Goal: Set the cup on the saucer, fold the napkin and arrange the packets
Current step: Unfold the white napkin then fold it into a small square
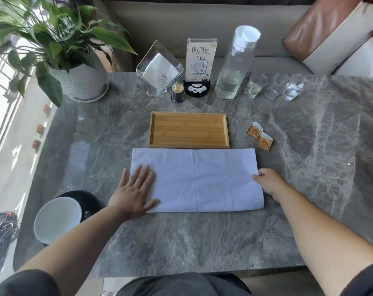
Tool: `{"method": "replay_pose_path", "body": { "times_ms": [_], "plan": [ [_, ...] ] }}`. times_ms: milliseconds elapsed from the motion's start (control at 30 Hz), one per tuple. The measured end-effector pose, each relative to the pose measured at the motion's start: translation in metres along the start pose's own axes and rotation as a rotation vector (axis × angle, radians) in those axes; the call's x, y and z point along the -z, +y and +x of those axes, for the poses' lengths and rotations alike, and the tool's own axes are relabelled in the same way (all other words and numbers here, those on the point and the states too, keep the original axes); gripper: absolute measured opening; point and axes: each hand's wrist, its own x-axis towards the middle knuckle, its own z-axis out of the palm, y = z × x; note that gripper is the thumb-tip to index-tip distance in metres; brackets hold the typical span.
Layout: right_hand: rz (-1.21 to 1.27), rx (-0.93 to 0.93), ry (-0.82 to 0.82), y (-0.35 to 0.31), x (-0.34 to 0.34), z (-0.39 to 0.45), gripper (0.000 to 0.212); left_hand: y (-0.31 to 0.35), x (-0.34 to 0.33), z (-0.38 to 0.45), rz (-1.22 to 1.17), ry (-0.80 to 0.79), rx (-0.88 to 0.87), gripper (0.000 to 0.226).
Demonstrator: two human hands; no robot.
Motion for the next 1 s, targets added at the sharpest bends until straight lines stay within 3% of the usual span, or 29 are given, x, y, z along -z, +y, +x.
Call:
{"method": "replay_pose_path", "body": {
  "times_ms": [300, 500, 667, 833, 1000],
  "plan": [
    [0.102, 0.06, 0.005, -0.001, 0.015, -0.019, 0.026, 0.009, -0.007, -0.009, -0.092, -0.01, 0.063, 0.084],
    [0.319, 0.376, -0.071, -0.092, 0.024, -0.075, 0.021, 0.018, -0.011, -0.013, -0.137, 0.01, 0.095, 0.085],
    [0.197, 0.548, -0.206, -0.17, -0.045, -0.111, 0.021, 0.02, -0.008, -0.016, -0.155, 0.033, 0.113, 0.084],
    [-0.045, 0.542, -0.053, -0.194, -0.14, -0.107, 0.022, 0.026, -0.014, -0.051, -0.263, 0.128, 0.191, 0.08],
    [-0.354, 0.571, -0.047, -0.194, -0.204, -0.105, 0.027, 0.032, -0.022, -0.075, -0.297, 0.154, 0.201, 0.075]
  ]
}}
